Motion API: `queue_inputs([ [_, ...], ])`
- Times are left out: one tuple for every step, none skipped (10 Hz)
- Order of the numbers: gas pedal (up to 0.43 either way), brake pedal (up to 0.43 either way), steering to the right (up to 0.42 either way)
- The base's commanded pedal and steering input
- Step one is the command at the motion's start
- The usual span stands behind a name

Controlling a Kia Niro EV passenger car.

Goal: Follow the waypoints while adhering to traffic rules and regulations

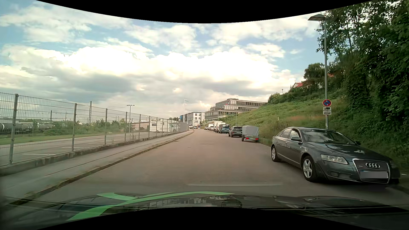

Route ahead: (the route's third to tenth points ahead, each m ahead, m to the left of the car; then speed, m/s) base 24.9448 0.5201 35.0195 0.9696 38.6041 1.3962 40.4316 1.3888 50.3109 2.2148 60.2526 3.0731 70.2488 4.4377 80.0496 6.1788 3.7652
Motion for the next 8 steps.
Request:
queue_inputs([
  [0.11,0.0,0.044],
  [0.11,0.0,0.041],
  [0.087,0.0,0.039],
  [0.059,0.0,0.033],
  [0.047,0.0,0.023],
  [0.047,0.0,0.015],
  [0.047,0.0,0.008],
  [0.047,0.0,0.004],
])
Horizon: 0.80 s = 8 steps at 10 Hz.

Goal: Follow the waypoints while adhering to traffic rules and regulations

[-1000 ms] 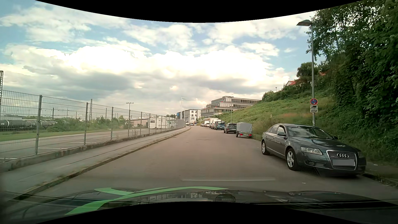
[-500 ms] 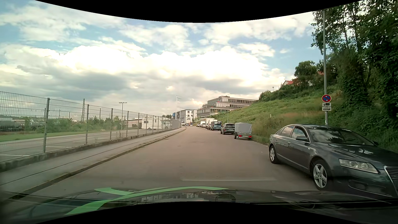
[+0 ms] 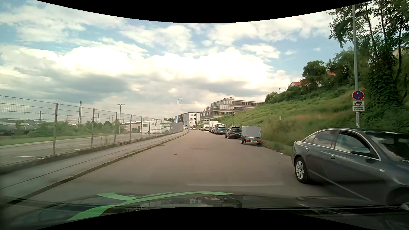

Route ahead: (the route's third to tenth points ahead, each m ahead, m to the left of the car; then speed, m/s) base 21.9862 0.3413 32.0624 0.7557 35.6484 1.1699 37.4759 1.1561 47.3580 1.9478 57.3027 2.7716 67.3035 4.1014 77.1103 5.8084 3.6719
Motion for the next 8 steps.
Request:
queue_inputs([
  [0.059,0.0,0.004],
  [0.059,0.0,0.004],
  [0.067,0.0,0.004],
  [0.067,0.0,0.004],
  [0.079,0.0,0.004],
  [0.079,0.0,0.004],
  [0.079,0.0,0.004],
  [0.079,0.0,0.004],
])
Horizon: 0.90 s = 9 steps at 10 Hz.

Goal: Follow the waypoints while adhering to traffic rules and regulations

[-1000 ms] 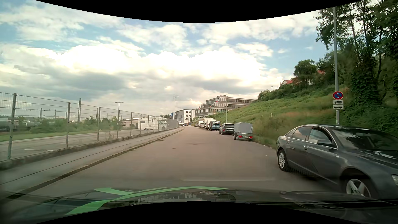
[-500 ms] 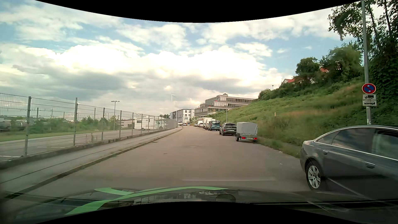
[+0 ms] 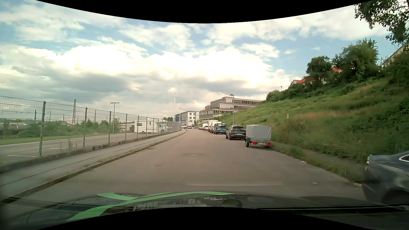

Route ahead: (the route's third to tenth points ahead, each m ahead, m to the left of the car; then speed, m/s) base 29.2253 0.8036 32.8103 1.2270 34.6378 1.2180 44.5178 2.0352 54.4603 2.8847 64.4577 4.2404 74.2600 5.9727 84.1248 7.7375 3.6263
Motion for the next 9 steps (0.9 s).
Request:
queue_inputs([
  [0.079,0.0,0.004],
  [0.079,0.0,0.005],
  [0.079,0.0,0.005],
  [0.079,0.0,0.004],
  [0.079,0.0,0.003],
  [0.079,0.0,0.004],
  [0.079,0.0,0.003],
  [0.079,0.0,0.003],
  [0.079,0.0,0.002],
])
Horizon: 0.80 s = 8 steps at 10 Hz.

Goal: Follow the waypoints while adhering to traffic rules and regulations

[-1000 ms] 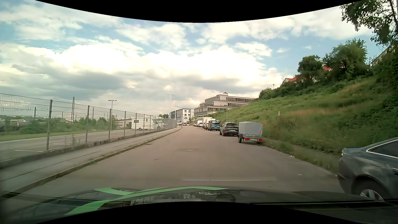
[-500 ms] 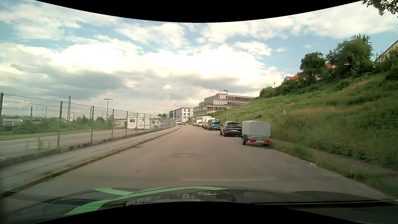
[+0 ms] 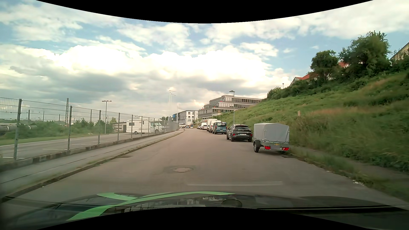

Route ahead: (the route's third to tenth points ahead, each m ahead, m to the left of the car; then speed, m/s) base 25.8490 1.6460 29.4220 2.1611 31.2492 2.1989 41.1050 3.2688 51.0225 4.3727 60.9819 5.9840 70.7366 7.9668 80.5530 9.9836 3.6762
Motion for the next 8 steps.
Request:
queue_inputs([
  [0.079,0.0,-0.001],
  [0.079,0.0,-0.005],
  [0.079,0.0,-0.007],
  [0.079,0.0,-0.008],
  [0.079,0.0,-0.01],
  [0.079,0.0,-0.015],
  [0.067,0.0,-0.02],
  [0.067,0.0,-0.024],
])
